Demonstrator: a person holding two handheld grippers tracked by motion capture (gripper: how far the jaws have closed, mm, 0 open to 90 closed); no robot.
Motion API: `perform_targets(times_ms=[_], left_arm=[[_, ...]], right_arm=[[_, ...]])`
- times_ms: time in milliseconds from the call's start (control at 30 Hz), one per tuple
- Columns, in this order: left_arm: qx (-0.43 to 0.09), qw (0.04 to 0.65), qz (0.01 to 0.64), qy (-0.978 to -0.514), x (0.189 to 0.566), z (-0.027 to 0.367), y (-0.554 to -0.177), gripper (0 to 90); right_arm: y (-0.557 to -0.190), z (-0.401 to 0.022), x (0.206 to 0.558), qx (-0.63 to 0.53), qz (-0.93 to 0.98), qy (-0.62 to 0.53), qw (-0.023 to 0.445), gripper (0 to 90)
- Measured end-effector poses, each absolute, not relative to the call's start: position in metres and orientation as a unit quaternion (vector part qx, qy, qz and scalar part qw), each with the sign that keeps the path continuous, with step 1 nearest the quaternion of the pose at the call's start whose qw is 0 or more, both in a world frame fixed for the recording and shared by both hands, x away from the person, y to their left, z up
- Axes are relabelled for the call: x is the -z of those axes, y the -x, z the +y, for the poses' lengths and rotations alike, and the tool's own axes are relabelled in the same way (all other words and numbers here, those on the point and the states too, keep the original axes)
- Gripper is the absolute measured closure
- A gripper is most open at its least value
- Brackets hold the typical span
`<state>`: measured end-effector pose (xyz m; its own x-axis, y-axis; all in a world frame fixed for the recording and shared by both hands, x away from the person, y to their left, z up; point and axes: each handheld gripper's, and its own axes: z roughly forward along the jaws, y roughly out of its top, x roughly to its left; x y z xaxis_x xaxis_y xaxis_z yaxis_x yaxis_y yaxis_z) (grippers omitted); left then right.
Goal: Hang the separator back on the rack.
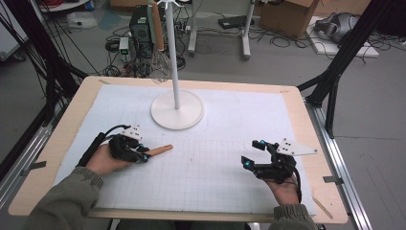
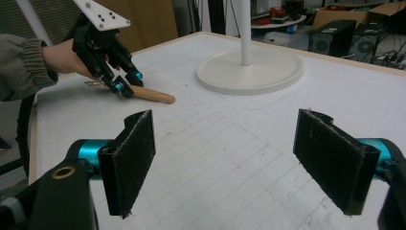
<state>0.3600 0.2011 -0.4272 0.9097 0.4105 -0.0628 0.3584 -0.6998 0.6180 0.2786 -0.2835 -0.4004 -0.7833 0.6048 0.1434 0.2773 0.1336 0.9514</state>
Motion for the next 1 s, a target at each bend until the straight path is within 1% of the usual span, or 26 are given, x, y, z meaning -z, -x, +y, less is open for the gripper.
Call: perform_targets(times_ms=[67,267,367,533,700,933,1000], left_arm=[[-0.035,0.329,0.210,-0.920,0.427,0.199,-0.361,64.7],[-0.038,0.326,0.211,-0.921,0.429,0.191,-0.361,63.3],[-0.058,0.319,0.205,-0.924,0.429,0.187,-0.358,64.9],[-0.077,0.310,0.203,-0.926,0.428,0.184,-0.354,66.6],[-0.062,0.319,0.204,-0.924,0.427,0.185,-0.355,69.6],[-0.053,0.314,0.210,-0.924,0.426,0.186,-0.356,69.4],[-0.055,0.304,0.212,-0.927,0.425,0.187,-0.354,67.9]], right_arm=[[-0.278,-0.283,0.401,-0.585,0.741,-0.299,0.137,21.0],[-0.278,-0.284,0.400,-0.586,0.739,-0.301,0.137,21.0],[-0.278,-0.284,0.400,-0.587,0.739,-0.300,0.138,21.0],[-0.279,-0.283,0.401,-0.587,0.740,-0.299,0.137,21.0],[-0.278,-0.284,0.400,-0.590,0.738,-0.298,0.141,21.0],[-0.278,-0.285,0.400,-0.589,0.738,-0.301,0.138,21.0],[-0.279,-0.286,0.400,-0.589,0.737,-0.299,0.142,21.0]])
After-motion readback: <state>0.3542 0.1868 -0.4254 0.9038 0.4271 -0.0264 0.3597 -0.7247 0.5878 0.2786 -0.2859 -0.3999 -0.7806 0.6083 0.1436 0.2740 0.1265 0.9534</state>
